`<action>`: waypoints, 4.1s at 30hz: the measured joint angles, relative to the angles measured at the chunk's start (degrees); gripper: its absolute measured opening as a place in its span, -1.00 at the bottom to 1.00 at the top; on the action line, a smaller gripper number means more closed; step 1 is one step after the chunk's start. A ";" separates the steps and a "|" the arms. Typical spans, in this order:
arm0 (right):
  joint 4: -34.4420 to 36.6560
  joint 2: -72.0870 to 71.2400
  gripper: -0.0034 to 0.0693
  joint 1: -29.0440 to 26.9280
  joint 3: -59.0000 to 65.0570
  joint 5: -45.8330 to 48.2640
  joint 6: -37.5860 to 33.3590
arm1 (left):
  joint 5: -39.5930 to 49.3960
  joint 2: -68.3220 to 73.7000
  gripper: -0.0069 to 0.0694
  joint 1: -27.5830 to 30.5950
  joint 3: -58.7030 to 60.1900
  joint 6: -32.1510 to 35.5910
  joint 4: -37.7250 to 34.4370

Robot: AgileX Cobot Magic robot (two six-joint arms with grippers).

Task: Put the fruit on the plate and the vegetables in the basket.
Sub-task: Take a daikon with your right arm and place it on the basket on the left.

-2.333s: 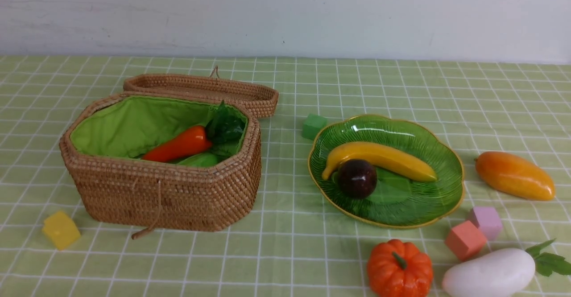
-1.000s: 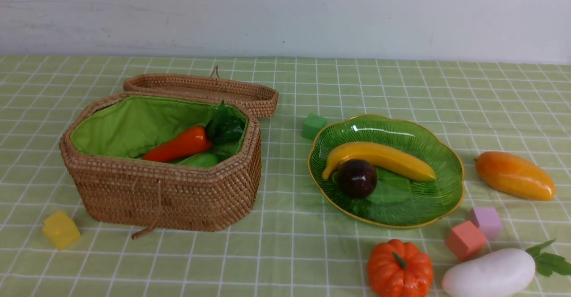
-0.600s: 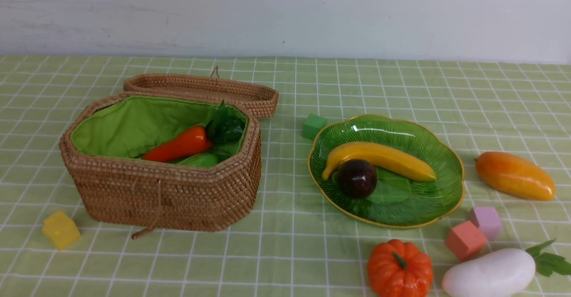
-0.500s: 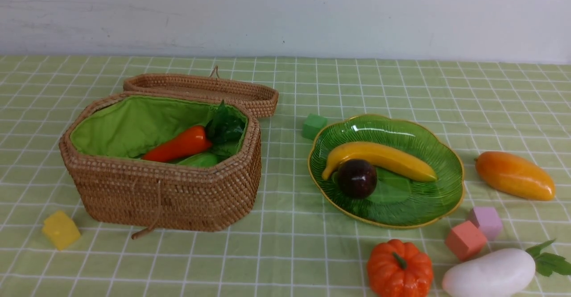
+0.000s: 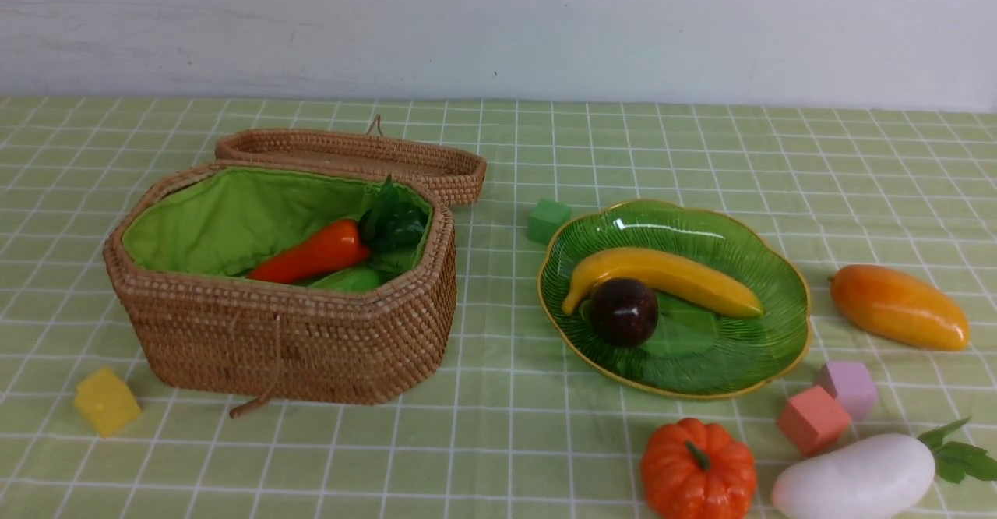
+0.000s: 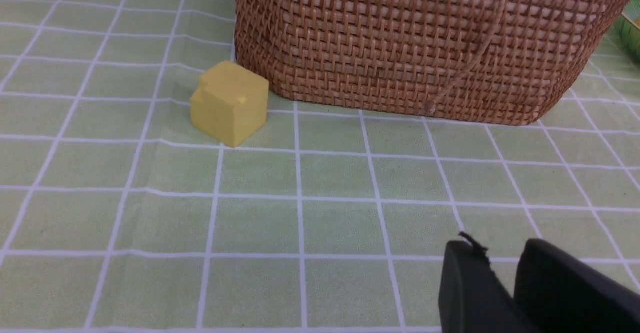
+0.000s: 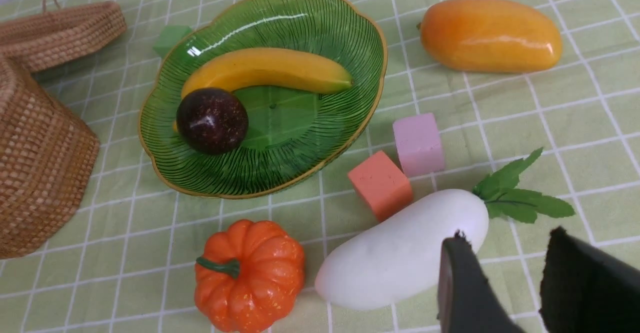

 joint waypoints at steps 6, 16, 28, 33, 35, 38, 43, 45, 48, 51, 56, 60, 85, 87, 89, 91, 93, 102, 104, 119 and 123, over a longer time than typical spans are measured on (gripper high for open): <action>-0.26 0.00 -0.24 0.69 0.00 0.00 -1.59 | 0.00 0.00 -0.41 0.00 0.00 0.00 0.00; -0.55 0.00 -0.24 0.69 0.00 -0.26 -2.95 | 0.00 0.00 -0.39 0.00 0.00 0.00 0.00; 4.78 3.64 -0.24 1.00 -0.80 8.05 -14.37 | 0.00 0.00 -0.36 0.00 0.00 0.00 0.00; 10.80 8.57 -0.18 2.54 -3.64 11.05 -19.84 | 0.00 0.00 -0.36 0.00 0.00 0.00 -0.01; 12.98 12.21 -0.10 3.79 -5.12 12.45 -22.26 | 0.00 0.00 -0.36 0.00 0.00 0.00 -0.01; 15.01 17.85 0.08 5.91 -6.77 12.87 -24.69 | 0.00 0.00 -0.36 0.00 0.00 0.00 -0.01; 11.77 29.36 0.56 6.79 -9.23 10.85 -20.14 | 0.00 0.00 -0.34 0.00 0.00 0.00 -0.01; 7.57 34.90 0.74 6.15 -11.03 11.37 -12.71 | 0.00 0.00 -0.34 0.00 0.00 0.00 -0.01; 3.22 40.79 0.92 4.52 -13.80 12.24 -1.76 | 0.00 0.00 -0.34 0.00 0.00 0.00 -0.01; 1.14 45.82 0.96 2.24 -16.91 11.92 11.85 | 0.00 0.00 -0.33 0.00 0.00 0.00 -0.01; 2.98 48.96 0.85 0.88 -17.92 8.15 32.56 | 0.00 0.00 -0.32 0.00 0.00 0.00 -0.01; 4.29 49.74 0.74 0.78 -17.99 6.02 41.58 | 0.00 0.00 -0.31 0.00 0.00 0.00 -0.01; 3.96 66.43 0.65 0.70 -18.36 3.83 46.68 | 0.00 0.00 -0.25 0.00 0.00 0.00 -0.01; 3.96 66.43 0.57 0.70 -18.36 4.25 46.54 | 0.00 0.00 -0.25 0.00 0.00 0.00 -0.01; 3.96 65.96 0.56 0.70 -18.36 4.79 46.48 | 0.00 0.00 -0.25 0.00 0.00 0.00 -0.01; 3.96 64.83 0.56 0.70 -18.36 5.52 46.37 | 0.00 0.00 -0.24 0.00 0.00 0.00 -0.01; 3.61 62.55 0.56 0.70 -18.36 5.98 46.37 | 0.00 0.00 -0.23 0.00 0.00 0.00 -0.01; 4.58 48.65 0.56 3.11 -20.22 -0.49 38.20 | 0.00 0.00 -0.22 0.00 0.00 0.00 -0.01; 5.97 46.51 0.56 7.76 -24.00 -9.39 31.10 | 0.00 0.00 -0.21 0.00 0.00 0.00 -0.01; 7.28 79.85 0.56 34.15 -76.08 -2.93 -13.76 | 0.00 0.00 -0.19 0.00 0.00 0.00 -0.01; 7.41 91.09 0.56 34.93 -92.11 5.83 -21.12 | 0.00 0.00 -0.19 0.00 0.00 0.00 -0.01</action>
